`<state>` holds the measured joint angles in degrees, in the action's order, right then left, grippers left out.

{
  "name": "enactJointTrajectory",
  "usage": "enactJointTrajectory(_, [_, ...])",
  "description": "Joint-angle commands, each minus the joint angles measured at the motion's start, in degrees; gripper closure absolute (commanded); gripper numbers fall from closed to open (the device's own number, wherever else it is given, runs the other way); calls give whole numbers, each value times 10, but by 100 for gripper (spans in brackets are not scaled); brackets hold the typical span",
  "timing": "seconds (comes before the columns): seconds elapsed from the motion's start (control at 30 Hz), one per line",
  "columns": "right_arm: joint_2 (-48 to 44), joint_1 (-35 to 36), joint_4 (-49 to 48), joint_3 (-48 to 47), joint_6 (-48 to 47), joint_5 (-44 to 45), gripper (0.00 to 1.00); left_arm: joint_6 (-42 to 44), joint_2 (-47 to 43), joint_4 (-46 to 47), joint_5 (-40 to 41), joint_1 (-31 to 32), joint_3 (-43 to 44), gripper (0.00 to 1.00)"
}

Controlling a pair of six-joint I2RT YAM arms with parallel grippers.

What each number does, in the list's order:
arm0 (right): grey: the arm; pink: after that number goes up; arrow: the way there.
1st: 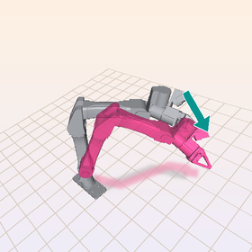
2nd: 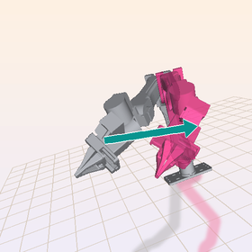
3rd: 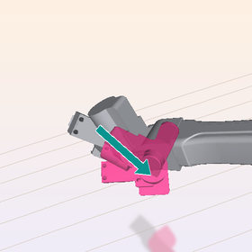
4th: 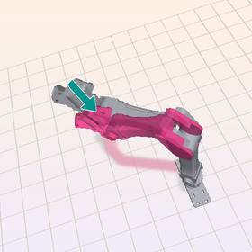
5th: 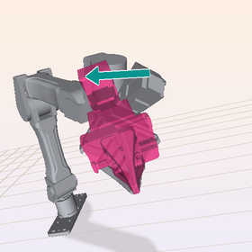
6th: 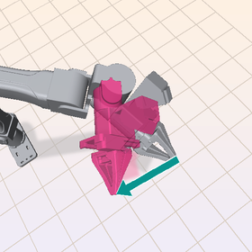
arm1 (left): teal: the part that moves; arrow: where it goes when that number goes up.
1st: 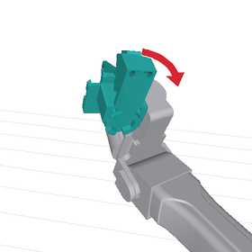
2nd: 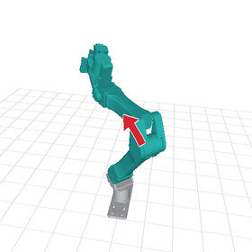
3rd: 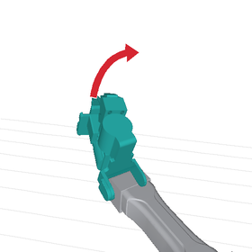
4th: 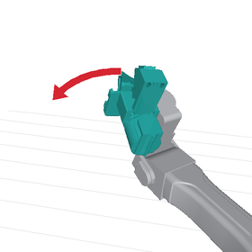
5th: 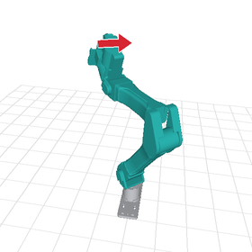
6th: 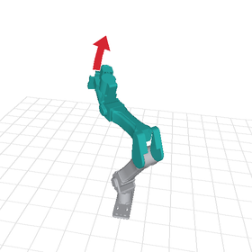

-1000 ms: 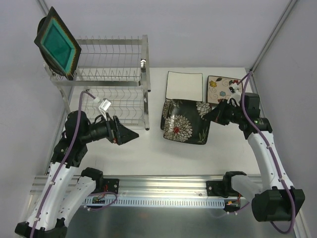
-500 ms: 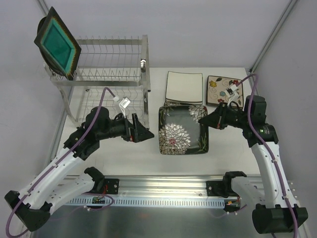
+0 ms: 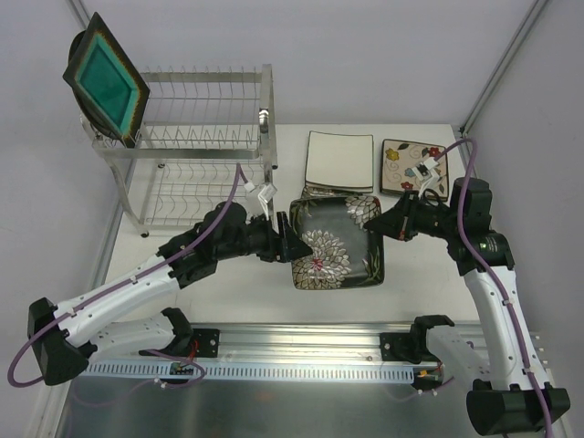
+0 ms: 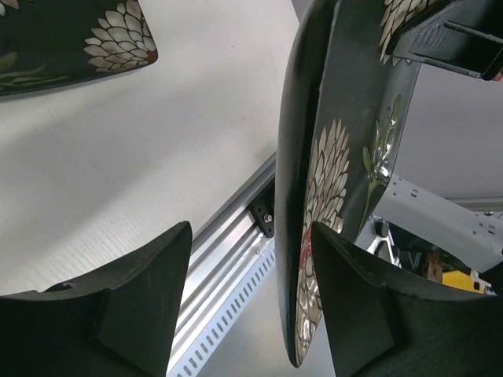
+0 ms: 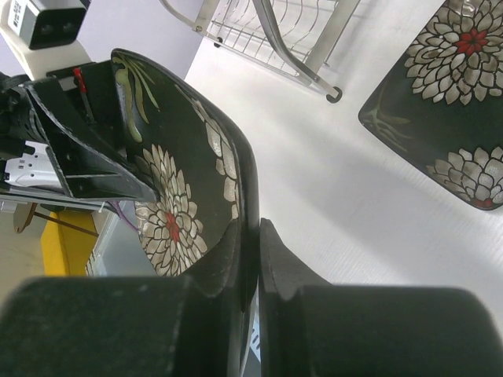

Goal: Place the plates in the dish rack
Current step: Pass the plate from the right arm to the left

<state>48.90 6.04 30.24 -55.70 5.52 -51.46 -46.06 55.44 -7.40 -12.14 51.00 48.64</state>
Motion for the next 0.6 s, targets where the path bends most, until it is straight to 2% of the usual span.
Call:
enactJointTrajectory(0.0, [-18,5,-60,-23,30,-52,99,-10,9,49,38,21,19,38])
enactJointTrajectory(0.2, [-16,6,-76,-20,40,-52,100,-11,0,70,68,36,5,58])
enactJointTrajectory(0.3, [-16,6,-80,-19,48,-53,99,-11,-14,72,72,36,-4,64])
enactJointTrajectory(0.4, [-17,5,-88,-17,51,-53,99,-14,-14,88,65,36,-7,64])
enactJointTrajectory(0.57, [-17,6,-97,-16,58,-52,100,-29,-3,106,41,38,-18,57])
